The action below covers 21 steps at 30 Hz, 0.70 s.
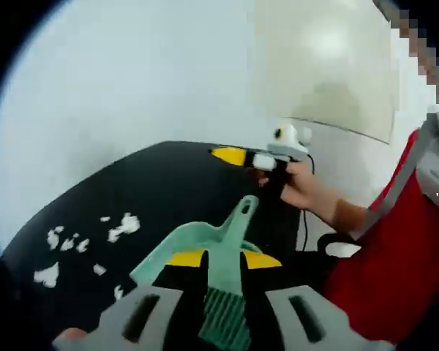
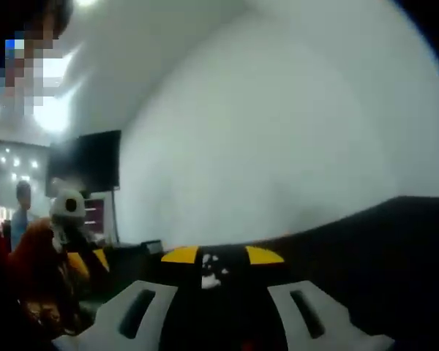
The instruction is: Pick up the broom and sweep the trash on the tabletop into the dustpan.
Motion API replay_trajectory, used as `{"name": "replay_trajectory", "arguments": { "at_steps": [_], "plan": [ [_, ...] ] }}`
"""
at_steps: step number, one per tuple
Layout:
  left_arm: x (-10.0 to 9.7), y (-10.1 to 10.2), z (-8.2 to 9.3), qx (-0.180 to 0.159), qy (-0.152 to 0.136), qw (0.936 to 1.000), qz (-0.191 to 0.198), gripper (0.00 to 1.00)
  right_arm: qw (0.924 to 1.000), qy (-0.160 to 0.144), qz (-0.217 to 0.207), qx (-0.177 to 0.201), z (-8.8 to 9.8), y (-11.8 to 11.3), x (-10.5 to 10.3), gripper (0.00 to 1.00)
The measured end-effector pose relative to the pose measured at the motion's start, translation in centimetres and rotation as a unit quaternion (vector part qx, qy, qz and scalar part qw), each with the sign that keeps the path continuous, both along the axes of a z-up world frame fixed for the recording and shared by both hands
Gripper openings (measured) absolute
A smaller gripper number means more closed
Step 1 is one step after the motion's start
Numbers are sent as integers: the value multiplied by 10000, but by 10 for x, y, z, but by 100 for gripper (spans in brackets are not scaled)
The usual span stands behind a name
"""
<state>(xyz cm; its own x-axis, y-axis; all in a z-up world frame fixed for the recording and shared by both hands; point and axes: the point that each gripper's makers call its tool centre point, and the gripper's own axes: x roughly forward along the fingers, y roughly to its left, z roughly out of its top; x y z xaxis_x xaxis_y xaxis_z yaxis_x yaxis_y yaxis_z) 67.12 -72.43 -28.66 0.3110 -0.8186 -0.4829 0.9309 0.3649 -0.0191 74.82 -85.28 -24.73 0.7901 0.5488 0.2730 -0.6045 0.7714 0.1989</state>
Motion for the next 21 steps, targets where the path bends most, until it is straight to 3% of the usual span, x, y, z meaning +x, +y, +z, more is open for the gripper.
{"name": "replay_trajectory", "arguments": {
  "at_steps": [1, 3, 6, 8, 14, 17, 21],
  "plan": [
    [-2, -12, 1, -119, 114, 9998, -95, 21, 10000, 10, 0, 17, 0, -1, 0, 24],
    [-3, -31, -5, -40, 285, 9991, -315, 26, 10000, 30, 11, 25, -1, -2, 0, 24],
    [0, -46, -28, 576, 303, 9964, -543, 30, 10000, 42, 33, -11, -2, -1, 1, 24],
    [-3, -49, -39, 738, 596, 9936, -616, 29, 10000, 48, 65, -25, -3, 0, 1, 24],
    [1, -45, -44, 889, 642, 9921, -604, 22, 9999, 16, 104, -54, -2, 2, 1, 24],
    [0, -45, -43, 836, 633, 9922, -677, 17, 9999, -9, 114, -81, -2, 4, 1, 24],
    [3, -41, -34, 715, 307, 9944, -710, 16, 9999, -10, 109, -6, -1, 4, -1, 24]
  ]
}}
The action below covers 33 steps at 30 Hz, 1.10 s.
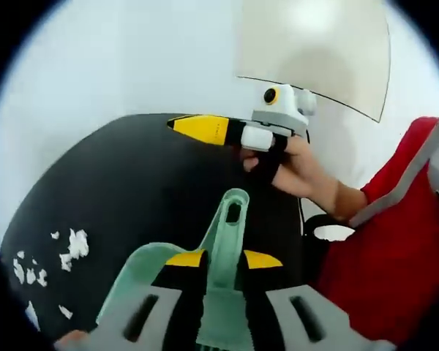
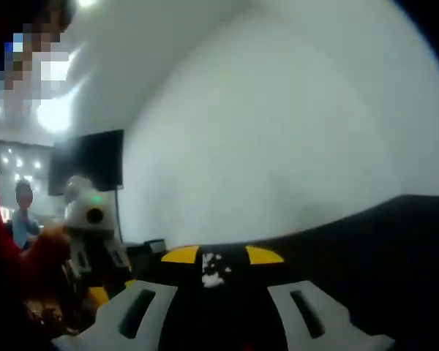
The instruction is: Pick up the broom and sweep the trash on the tabletop into the dustpan.
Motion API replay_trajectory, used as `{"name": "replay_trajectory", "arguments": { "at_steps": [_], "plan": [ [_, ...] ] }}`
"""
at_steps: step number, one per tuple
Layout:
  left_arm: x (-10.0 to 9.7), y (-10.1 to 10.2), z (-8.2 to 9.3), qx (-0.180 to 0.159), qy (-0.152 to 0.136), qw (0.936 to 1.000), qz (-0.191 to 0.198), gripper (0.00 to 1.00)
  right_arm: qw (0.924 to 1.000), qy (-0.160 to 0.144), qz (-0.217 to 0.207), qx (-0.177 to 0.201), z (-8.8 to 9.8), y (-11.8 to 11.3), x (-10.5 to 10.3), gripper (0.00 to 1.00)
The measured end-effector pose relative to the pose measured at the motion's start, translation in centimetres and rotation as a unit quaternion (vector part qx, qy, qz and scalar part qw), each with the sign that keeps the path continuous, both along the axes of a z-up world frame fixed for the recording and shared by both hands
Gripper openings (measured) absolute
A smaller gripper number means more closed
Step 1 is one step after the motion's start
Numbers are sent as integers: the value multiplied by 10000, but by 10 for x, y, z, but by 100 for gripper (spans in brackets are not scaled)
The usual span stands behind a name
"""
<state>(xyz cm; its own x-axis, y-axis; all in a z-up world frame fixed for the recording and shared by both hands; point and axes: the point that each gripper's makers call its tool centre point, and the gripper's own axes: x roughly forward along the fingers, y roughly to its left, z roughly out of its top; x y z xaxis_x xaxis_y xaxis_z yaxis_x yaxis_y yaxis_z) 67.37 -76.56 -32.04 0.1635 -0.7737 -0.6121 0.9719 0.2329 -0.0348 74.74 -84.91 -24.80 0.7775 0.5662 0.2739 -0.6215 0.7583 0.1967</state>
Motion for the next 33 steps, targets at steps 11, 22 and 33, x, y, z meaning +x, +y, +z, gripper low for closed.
{"name": "replay_trajectory", "arguments": {
  "at_steps": [11, 22, 33],
  "plan": [
    [1, 49, 64, -1531, -170, 9864, 574, 16, 9999, 29, 34, 96, 2, 3, -2, 24],
    [14, 129, 96, -2361, -761, 9549, 1633, 15, 9998, 80, 40, 198, 2, 1, -2, 24],
    [8, 147, 94, -2412, -1127, 9396, 2150, 15, 9997, 139, 48, 175, 0, 0, -1, 24]
  ]
}}
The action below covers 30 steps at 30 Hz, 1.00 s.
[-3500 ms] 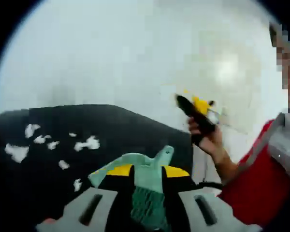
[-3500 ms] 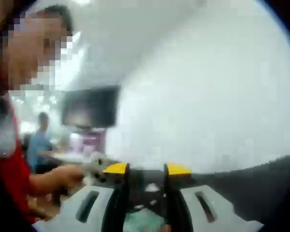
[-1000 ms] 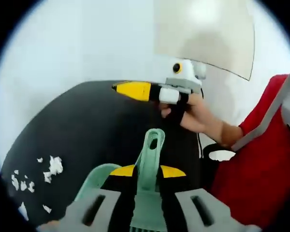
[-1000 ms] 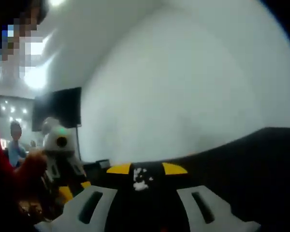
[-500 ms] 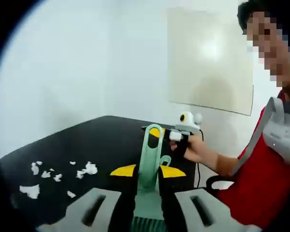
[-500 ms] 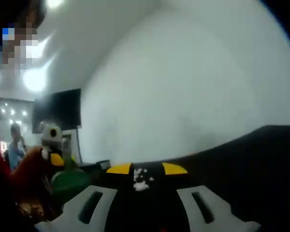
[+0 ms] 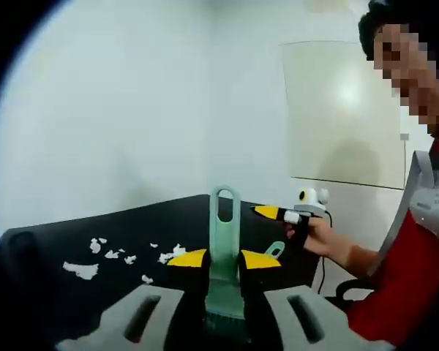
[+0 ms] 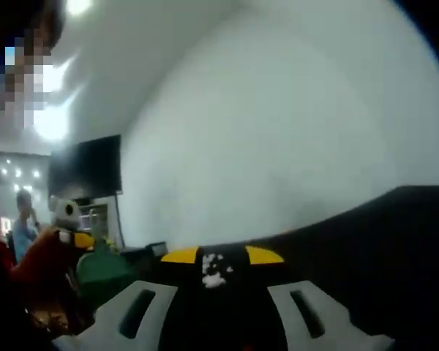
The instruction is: Pick up the broom and sweep the trash on the tabletop into the dustpan.
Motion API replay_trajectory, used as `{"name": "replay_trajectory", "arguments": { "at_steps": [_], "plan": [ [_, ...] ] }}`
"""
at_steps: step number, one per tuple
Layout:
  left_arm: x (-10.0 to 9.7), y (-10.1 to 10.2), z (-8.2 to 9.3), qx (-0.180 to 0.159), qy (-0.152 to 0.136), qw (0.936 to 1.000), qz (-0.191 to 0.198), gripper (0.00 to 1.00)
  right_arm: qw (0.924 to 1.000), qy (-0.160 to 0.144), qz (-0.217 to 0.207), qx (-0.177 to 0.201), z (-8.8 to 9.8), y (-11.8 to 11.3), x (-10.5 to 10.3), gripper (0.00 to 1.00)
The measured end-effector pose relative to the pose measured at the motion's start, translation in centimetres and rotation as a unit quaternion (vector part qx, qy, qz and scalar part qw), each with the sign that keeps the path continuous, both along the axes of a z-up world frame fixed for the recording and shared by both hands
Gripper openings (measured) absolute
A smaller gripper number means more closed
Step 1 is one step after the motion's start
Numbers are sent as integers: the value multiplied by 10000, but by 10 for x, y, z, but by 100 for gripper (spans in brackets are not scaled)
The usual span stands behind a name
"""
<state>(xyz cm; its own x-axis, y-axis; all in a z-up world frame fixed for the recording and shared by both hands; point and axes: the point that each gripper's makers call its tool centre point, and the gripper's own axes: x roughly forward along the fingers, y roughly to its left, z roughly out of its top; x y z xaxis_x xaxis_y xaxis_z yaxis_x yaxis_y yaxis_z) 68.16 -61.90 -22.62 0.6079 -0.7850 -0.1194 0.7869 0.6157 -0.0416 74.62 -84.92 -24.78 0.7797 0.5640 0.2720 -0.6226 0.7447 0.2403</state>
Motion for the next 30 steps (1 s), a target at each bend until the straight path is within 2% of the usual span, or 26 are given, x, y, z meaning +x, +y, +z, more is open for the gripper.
{"name": "replay_trajectory", "arguments": {
  "at_steps": [5, 7, 8, 9, 10, 11, 12, 13, 14, 15, 16, 17, 18, 19, 20, 21, 23, 24, 27, 29, 30],
  "plan": [
    [5, 4, -1, -221, 45, 9993, 303, 20, 10000, 11, 4, 6, 0, 0, 0, 24],
    [8, 3, 1, -357, 42, 9983, 467, 25, 10000, 16, 10, -14, -1, 0, 0, 24],
    [11, 4, 4, -530, 96, 9960, 713, 29, 10000, 16, 13, -20, -1, 0, 0, 24],
    [16, 8, 7, -567, 33, 9923, 1101, 36, 10000, 16, 11, -24, -1, 0, 0, 24],
    [20, 7, 15, -395, -436, 9875, 1460, 42, 10000, 16, 8, -31, -1, 0, 0, 24],
    [21, -6, 16, -134, -685, 9844, 1615, 46, 10000, 6, 4, -41, -1, 0, 0, 24],
    [23, -22, 0, 638, -729, 9831, 1555, 36, 10000, -6, -2, -48, -1, 0, 0, 24],
    [26, -42, -17, 1119, -690, 9827, 1307, 13, 10000, -7, -11, -46, -1, 0, 0, 24],
    [30, -49, -10, 889, -695, 9872, 1125, 14, 10000, 0, -19, -34, -1, -1, 2, 24],
    [33, -59, -15, 1203, -735, 9847, 1020, 14, 10000, 13, -19, -13, -1, -2, 3, 24],
    [37, -55, -18, 1474, -723, 9795, 1166, 13, 10000, 25, -16, 9, -1, -2, 3, 24],
    [38, -63, -13, 1418, -842, 9793, 1177, 13, 10000, 45, -1, 60, -1, -4, 2, 24],
    [36, -66, -5, 1191, -1032, 9818, 1063, 12, 9999, 67, 28, 137, -2, -6, 1, 24],
    [36, -66, -1, 1058, -1065, 9831, 1045, 11, 9998, 70, 42, 184, -1, -7, 0, 24],
    [36, -59, -2, 1007, -898, 9841, 1157, 5, 9997, 66, 53, 217, -1, -7, 0, 24],
    [35, -52, -3, 1022, -827, 9845, 1165, 5, 9997, 60, 60, 237, 0, -7, 0, 24],
    [33, -39, 3, 935, -946, 9836, 1219, 4, 9997, 58, 70, 231, 0, -6, 1, 24],
    [29, -36, 1, 718, -693, 9880, 1177, 4, 9997, 65, 79, 200, 0, -4, 2, 24],
    [26, -21, 3, 701, -783, 9869, 1225, 4, 9999, 13, 84, 130, 1, -2, 0, 24],
    [21, -17, 8, 440, -590, 9907, 1143, 4, 9999, 4, 85, 117, 1, -1, 0, 24],
    [20, -13, 12, 395, -613, 9908, 1137, 4, 9999, 6, 86, 125, 1, -1, -1, 24]
  ]
}}
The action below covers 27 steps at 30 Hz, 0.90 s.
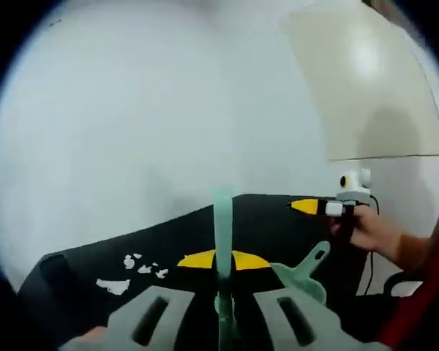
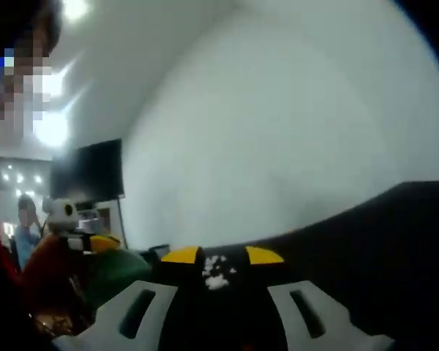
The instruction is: Pick up the broom and sweep the trash on the tabletop into the dustpan.
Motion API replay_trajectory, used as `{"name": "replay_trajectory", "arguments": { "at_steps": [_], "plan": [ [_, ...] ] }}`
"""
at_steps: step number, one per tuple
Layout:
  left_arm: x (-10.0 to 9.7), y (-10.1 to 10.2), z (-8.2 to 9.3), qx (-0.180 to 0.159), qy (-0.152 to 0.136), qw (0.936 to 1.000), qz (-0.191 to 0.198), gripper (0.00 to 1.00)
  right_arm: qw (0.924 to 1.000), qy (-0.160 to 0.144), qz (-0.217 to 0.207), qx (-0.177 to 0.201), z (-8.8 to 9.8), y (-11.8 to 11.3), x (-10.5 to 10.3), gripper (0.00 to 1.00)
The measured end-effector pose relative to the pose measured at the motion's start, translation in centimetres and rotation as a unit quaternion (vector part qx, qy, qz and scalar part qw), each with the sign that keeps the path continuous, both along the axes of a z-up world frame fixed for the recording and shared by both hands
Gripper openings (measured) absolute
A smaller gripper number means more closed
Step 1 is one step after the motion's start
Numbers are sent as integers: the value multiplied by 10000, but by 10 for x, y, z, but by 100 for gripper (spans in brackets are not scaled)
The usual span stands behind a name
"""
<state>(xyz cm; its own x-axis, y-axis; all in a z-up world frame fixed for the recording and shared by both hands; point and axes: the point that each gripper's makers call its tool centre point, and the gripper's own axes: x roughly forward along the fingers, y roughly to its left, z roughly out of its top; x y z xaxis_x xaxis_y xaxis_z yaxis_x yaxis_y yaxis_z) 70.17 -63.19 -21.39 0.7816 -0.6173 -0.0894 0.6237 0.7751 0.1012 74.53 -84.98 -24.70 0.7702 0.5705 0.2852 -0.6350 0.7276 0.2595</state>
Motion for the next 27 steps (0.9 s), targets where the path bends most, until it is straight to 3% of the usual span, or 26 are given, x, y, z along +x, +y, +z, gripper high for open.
{"name": "replay_trajectory", "arguments": {
  "at_steps": [6, 8, 12, 16, 18, 20, 21, 24, 27],
  "plan": [
    [2, 17, 20, -3, 44, 10000, -8, 4, 10000, 22, -8, 19, -1, 0, 1, 24],
    [1, 23, 21, 54, 197, 9998, -33, 4, 10000, 19, -13, 6, -1, 0, 1, 24],
    [3, 41, 14, 172, 616, 9979, -26, 4, 10000, 30, -5, 13, -2, 0, 1, 24],
    [9, 54, -9, 228, 843, 9962, -25, 4, 10000, 26, -5, -22, -3, 0, 3, 24],
    [11, 52, -4, -367, 783, 9961, -144, 5, 10000, 22, -2, -35, -3, 1, 3, 24],
    [10, 52, 6, -1100, 727, 9907, -350, 6, 10000, 19, 0, -37, -3, 1, 2, 24],
    [10, 55, 5, -1121, 740, 9903, -349, 6, 10000, 25, 3, -36, -3, 1, 2, 24],
    [14, 64, 8, -820, 161, 9965, -92, 5, 10000, 31, 3, -31, -3, 1, 2, 24],
    [8, 57, 11, -1049, 91, 9938, -367, 5, 10000, 40, 13, -56, -4, 2, 2, 24]
  ]
}}
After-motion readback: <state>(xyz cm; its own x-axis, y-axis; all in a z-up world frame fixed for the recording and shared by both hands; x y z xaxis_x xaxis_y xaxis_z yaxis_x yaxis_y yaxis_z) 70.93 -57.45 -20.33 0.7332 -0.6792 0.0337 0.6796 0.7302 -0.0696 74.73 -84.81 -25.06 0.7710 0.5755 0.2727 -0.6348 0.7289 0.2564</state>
